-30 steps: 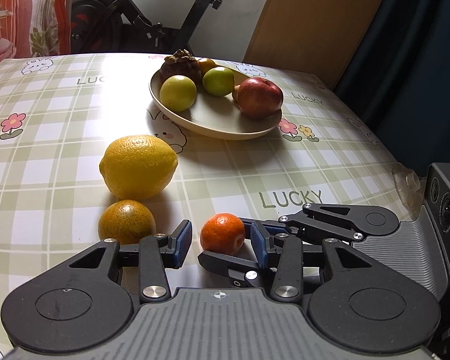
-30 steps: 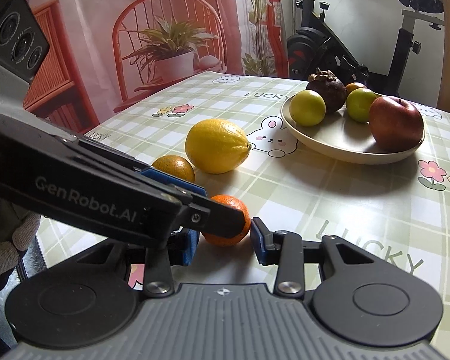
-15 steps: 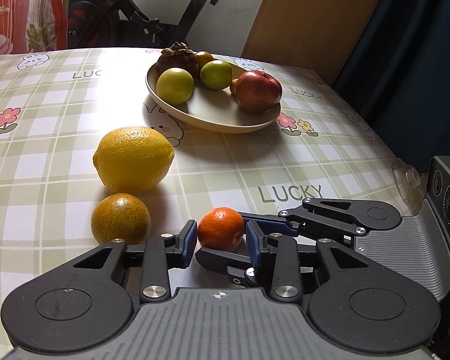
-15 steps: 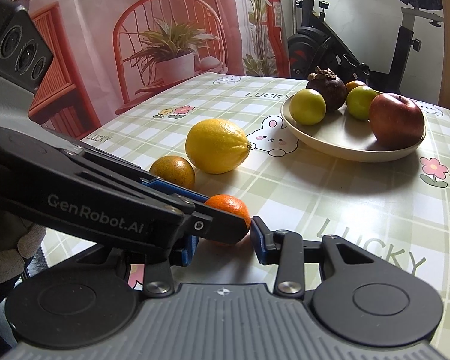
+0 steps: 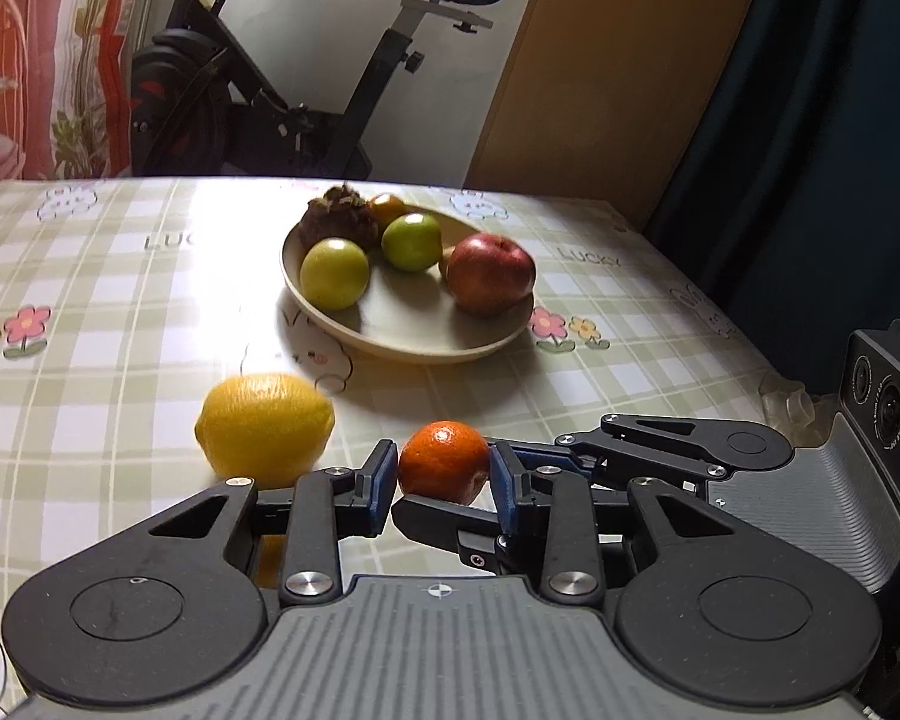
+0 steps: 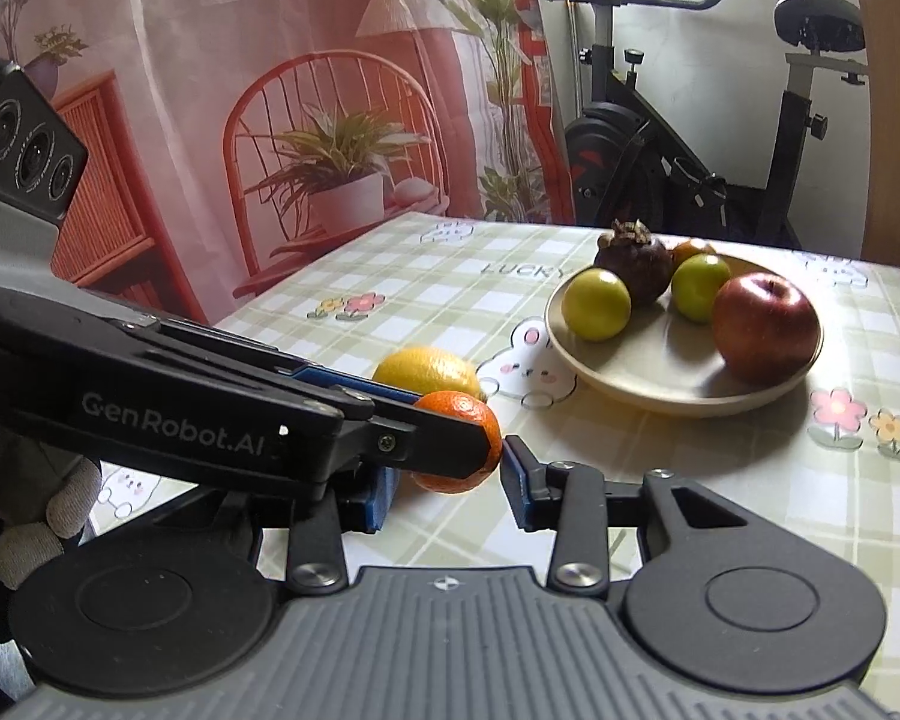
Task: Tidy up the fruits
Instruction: 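Carry the tangerine onto the plate and open the left tool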
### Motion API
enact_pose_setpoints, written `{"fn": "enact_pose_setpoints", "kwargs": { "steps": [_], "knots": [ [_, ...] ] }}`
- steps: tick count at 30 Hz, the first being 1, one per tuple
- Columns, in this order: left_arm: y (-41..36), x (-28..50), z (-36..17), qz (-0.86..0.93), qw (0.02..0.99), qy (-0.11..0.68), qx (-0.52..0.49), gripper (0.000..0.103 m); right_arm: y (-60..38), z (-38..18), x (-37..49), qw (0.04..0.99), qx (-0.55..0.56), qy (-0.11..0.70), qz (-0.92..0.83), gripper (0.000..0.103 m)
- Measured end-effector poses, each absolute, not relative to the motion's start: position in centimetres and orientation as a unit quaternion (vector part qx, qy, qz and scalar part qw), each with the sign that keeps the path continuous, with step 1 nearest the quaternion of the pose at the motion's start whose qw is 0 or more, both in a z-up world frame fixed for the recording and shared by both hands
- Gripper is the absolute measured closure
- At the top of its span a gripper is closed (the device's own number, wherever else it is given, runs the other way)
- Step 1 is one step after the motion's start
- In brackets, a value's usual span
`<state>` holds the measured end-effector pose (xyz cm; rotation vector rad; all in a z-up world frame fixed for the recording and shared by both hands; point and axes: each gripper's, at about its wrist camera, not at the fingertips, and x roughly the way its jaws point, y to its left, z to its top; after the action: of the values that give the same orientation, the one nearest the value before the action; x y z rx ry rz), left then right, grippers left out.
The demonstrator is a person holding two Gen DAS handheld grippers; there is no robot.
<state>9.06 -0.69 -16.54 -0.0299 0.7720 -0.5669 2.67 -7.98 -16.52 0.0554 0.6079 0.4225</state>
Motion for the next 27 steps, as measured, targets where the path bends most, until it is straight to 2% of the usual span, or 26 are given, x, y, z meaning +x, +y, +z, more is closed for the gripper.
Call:
{"fn": "enact_pose_setpoints", "kwargs": {
  "steps": [13,17,27],
  "knots": [
    [-4.7,14.7,-7.3,-0.306,0.909,0.282,-0.020,0.068,-11.6,-7.3,8.4,0.962,-0.007,0.205,0.182,0.063],
    [-6.1,17.0,-7.7,-0.298,0.910,0.287,-0.017,0.068,-12.1,-7.8,10.9,0.962,-0.021,0.212,0.173,0.064],
    [-7.3,24.2,-12.9,-0.286,0.887,0.362,-0.026,0.068,-13.9,-13.0,17.3,0.944,0.001,0.290,0.157,0.064]
  ]
}}
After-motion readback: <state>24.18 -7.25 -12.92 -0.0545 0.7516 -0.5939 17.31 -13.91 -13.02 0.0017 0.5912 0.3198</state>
